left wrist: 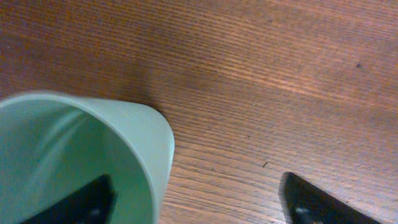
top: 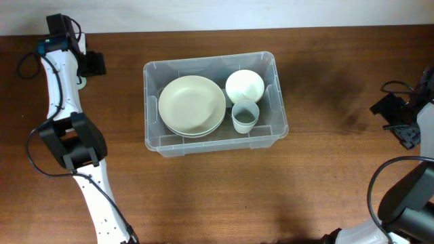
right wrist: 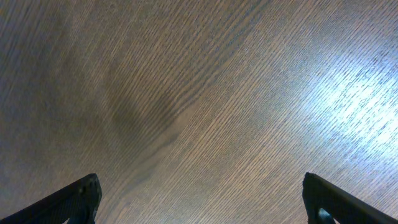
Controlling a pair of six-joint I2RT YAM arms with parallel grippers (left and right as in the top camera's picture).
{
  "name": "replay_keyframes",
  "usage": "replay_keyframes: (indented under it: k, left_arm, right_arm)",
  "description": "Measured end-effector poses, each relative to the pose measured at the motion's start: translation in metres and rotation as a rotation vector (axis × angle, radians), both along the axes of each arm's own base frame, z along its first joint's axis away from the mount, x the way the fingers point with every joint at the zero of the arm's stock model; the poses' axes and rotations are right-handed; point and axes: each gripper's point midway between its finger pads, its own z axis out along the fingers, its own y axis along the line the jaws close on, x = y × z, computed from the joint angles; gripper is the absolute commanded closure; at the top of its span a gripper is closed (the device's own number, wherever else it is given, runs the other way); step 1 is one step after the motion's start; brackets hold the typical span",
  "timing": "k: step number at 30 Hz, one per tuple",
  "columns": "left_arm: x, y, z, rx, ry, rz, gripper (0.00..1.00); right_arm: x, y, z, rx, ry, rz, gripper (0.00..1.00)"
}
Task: Pack container
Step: 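Grasp the rim of the pale green cup with the left gripper, then lift the pale green cup and carry it over the bin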
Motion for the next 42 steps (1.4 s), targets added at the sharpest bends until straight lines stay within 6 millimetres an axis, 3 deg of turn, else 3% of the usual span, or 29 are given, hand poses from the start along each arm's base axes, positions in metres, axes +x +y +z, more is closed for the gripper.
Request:
replay_keyframes:
  k: [6, 11, 18, 21, 30, 36, 42]
  left_arm:
    - [-0.002, 0.002, -0.001, -0.003, 0.006, 0.006, 0.28]
    - [-0.005, 0.005, -0.002, 0.005, 0.018, 0.014, 0.41]
    - [-0.008, 0.012, -0.001, 0.041, 0.031, 0.031, 0.6]
    - [-0.009, 0.014, -0.001, 0.048, 0.033, 0.034, 0.75]
    - [-0.008, 0.015, -0.001, 0.056, 0.032, 0.036, 0.99]
    - [-0.006, 0.015, 0.008, 0.06, 0.014, 0.036, 0.99]
    - [0.007, 0.006, 0.054, 0.084, -0.078, 0.019, 0.99]
  right_arm:
    - [0.0, 0.0, 0.0, 0.0, 0.0, 0.0, 0.01]
    - [0.0, 0.0, 0.0, 0.0, 0.0, 0.0, 0.01]
    - [0.0, 0.0, 0.0, 0.0, 0.0, 0.0, 0.01]
    - [0.0, 0.0, 0.0, 0.0, 0.0, -0.001, 0.01]
    - [0.0, 0.0, 0.0, 0.0, 0.0, 0.0, 0.01]
    - [0.0, 0.0, 0.0, 0.0, 0.0, 0.0, 0.01]
    - [0.0, 0.0, 0.0, 0.0, 0.0, 0.0, 0.01]
